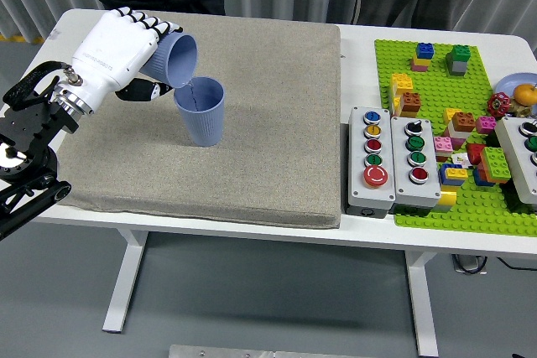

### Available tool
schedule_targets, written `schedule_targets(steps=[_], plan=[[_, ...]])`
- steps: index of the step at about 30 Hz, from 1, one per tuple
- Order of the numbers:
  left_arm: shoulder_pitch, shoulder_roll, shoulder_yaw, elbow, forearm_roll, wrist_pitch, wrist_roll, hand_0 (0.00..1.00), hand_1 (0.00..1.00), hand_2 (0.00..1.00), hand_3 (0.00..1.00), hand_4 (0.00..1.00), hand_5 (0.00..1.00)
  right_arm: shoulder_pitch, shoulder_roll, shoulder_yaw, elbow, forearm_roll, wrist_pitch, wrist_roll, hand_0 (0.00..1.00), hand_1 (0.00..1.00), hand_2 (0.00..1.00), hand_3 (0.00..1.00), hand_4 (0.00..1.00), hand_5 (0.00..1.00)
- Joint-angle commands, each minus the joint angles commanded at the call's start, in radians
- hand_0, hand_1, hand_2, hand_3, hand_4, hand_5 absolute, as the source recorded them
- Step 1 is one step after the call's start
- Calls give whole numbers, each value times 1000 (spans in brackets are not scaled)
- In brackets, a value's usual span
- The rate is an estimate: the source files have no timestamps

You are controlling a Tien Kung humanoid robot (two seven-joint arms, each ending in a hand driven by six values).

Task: Pick cup pour cup place

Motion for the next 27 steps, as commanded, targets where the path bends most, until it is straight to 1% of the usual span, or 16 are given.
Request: schedule_targets(steps=[15, 27], plan=[[-15, 7, 22, -5, 0, -6, 14, 591, 586, 625, 585, 710, 179, 1, 0, -4, 0, 7, -2, 1, 716, 672, 651, 610, 2, 179], [-10, 6, 14, -9, 0, -4, 14, 591, 585, 624, 585, 710, 178, -4, 1, -2, 0, 1, -2, 0, 716, 672, 651, 609, 2, 180]])
